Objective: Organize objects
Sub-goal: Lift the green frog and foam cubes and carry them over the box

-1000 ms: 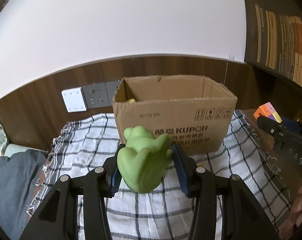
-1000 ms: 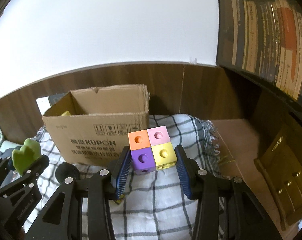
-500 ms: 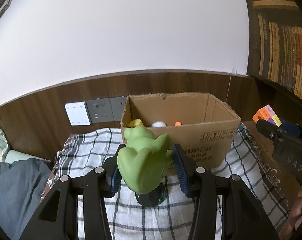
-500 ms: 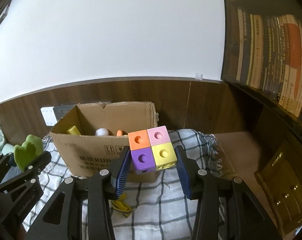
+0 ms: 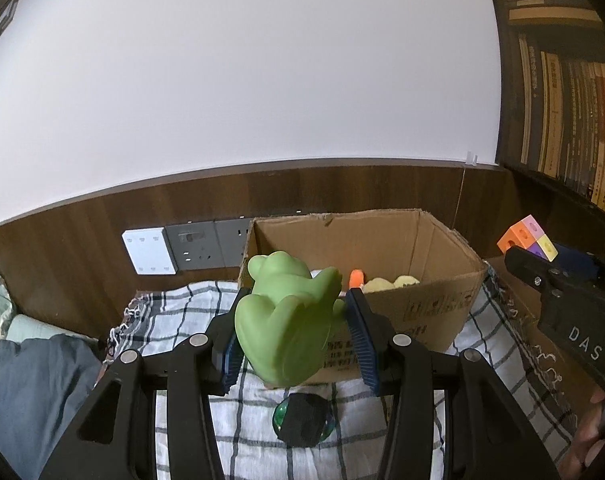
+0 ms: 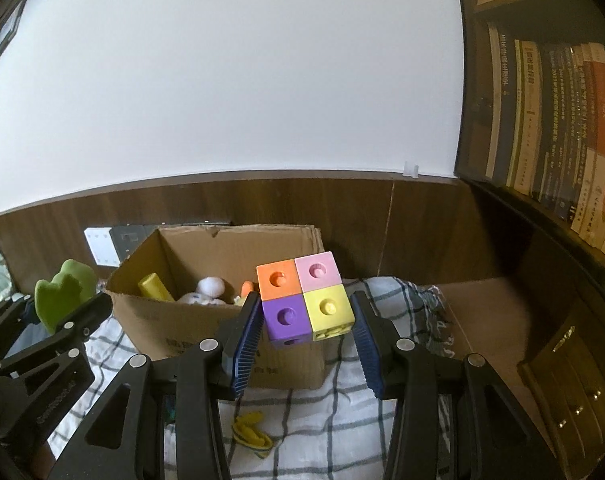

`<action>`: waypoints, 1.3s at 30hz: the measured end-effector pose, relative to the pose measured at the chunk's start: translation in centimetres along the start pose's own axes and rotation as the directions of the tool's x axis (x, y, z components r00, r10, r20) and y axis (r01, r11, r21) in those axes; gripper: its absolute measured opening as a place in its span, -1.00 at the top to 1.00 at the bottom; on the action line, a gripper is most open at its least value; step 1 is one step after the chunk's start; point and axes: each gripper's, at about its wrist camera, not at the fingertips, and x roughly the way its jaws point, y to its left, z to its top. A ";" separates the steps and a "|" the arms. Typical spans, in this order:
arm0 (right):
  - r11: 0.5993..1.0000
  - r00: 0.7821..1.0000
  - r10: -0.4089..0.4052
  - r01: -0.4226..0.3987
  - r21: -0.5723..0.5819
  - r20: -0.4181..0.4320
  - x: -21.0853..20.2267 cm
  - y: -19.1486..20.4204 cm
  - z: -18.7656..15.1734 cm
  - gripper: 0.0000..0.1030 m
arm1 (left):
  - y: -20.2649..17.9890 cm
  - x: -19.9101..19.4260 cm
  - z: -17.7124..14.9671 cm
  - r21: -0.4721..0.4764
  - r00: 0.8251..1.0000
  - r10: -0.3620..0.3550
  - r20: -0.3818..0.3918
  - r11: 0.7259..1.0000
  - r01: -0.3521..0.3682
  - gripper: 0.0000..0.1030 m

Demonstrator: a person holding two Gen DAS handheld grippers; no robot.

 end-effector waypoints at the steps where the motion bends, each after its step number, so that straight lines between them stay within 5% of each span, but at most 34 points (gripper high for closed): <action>1: 1.000 1.000 0.002 -0.002 0.000 0.000 0.1 0.0 0.1 0.14 | 0.0 0.1 0.2 0.000 1.000 -0.002 0.001 1.000 0.002 0.10; 39: 0.999 0.998 0.050 -0.049 -0.002 0.037 7.7 2.2 4.2 0.14 | 1.3 8.5 5.3 0.032 0.999 -0.033 0.017 0.999 0.033 0.09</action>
